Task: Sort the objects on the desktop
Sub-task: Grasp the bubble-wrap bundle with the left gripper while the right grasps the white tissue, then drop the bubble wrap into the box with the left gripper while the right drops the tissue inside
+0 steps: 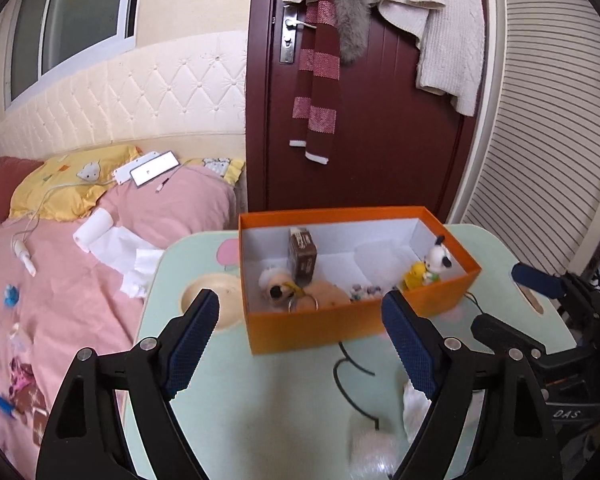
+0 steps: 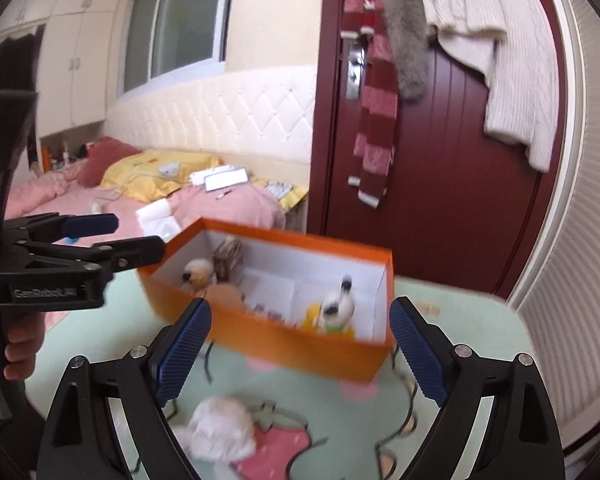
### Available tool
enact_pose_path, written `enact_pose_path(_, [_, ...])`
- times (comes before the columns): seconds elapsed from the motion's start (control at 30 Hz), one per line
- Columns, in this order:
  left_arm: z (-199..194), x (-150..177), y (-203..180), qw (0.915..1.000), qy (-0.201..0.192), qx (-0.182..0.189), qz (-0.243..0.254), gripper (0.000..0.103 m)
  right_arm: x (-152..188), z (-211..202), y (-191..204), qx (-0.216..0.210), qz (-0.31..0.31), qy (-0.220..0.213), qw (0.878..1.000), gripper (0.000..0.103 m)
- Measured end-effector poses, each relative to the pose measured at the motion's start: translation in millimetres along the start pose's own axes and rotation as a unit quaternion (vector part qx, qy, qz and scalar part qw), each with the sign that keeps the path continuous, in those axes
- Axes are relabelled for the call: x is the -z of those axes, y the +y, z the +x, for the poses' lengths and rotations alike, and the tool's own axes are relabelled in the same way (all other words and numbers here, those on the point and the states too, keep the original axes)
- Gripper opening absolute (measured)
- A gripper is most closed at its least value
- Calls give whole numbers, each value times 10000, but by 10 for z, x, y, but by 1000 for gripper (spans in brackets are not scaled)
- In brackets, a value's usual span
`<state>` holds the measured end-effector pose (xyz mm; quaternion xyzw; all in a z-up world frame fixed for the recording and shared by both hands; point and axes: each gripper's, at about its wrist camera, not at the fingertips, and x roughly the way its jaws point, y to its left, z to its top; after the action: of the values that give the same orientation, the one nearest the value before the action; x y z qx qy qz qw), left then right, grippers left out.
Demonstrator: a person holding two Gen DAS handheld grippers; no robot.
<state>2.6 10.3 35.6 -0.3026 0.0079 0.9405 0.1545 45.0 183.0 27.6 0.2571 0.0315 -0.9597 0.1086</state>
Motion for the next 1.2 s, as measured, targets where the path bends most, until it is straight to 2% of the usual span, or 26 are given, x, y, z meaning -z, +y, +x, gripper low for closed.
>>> enact_pose_path(0.1, [-60,380,-60,9999,38,99,-40,84,318,58,-41,-300,348,478,9978,89])
enact_pose_path(0.17, [5,583,-180,9989,319,134,314,84,491,149,10,-289,279,750,9964,85])
enact_pose_path(0.27, [99,709,-365,9954,654,204,668,83,564,299,84,-367,212,955,9945,84])
enact_pose_path(0.33, [152,729,-404,9944,758,168,714,83,558,369,102,-416,306,1034,9933,80])
enact_pose_path(0.47, [291,778,-390,9913,1112,0,698,82,533,480,184,-578,257,1144,9914,80])
enact_pose_path(0.5, [294,773,-355,9919,1120,21,599,80,527,509,205,-622,243,1172,9909,80])
enact_pose_path(0.53, [292,760,-342,9920,1116,-36,594,71,521,537,226,-666,230,1200,9903,80])
enact_pose_path(0.57, [286,755,-343,9920,1088,-39,643,65,515,565,247,-710,216,1228,9897,87])
enact_pose_path(0.6, [279,752,-350,9920,1065,-30,684,62,508,593,268,-754,202,1255,9890,87])
enact_pose_path(0.63, [269,749,-369,9919,1048,-7,720,54,502,621,289,-798,188,1283,9883,88])
enact_pose_path(0.67, [261,748,-394,9918,1025,8,760,42,502,621,298,-798,178,1276,9884,87])
enact_pose_path(0.73, [248,743,-431,9918,989,-26,808,35,506,605,310,-772,161,1240,9891,52])
enact_pose_path(0.77, [239,740,-431,9920,966,-58,810,35,508,596,315,-758,152,1223,9895,21])
enact_pose_path(0.83, [207,724,-411,9931,880,-107,771,35,511,560,294,-686,203,1144,9909,23])
enact_pose_path(1.0, [146,672,-334,9955,647,-222,664,35,501,374,67,-170,501,701,9961,23])
enact_pose_path(1.2, [175,671,-286,9956,720,-240,544,35,516,410,82,-110,459,787,9958,23])
